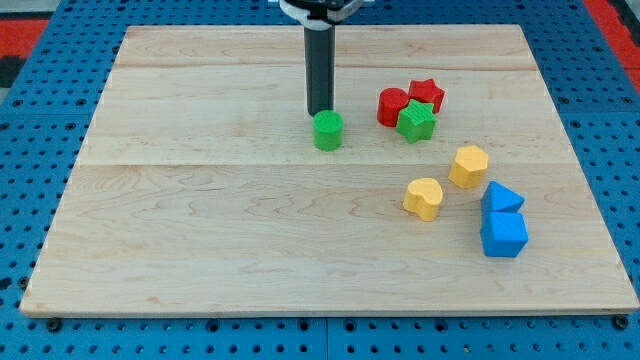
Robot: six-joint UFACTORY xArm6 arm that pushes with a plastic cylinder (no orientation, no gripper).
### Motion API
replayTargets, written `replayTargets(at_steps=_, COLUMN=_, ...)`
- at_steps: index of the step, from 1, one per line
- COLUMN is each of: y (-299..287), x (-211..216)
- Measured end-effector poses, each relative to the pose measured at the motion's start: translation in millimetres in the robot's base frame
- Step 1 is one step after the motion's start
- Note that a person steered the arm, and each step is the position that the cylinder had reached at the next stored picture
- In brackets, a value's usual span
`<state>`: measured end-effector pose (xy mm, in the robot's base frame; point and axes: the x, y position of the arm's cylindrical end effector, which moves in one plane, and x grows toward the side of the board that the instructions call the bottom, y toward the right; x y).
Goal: Push the green circle towards the bottom center
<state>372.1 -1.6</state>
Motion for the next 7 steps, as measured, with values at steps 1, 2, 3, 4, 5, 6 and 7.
replayTargets(at_steps=1, y=1, x=41)
replayTargets(at_steps=2, y=1, x=76)
replayTargets(at_steps=3, y=2, x=103)
replayTargets(at_steps=4, y=1, x=126)
replayTargets(at_steps=5, y=1, x=135)
replayTargets(at_steps=6, y=-26, x=127)
replayTargets(at_steps=7, y=-66, x=106)
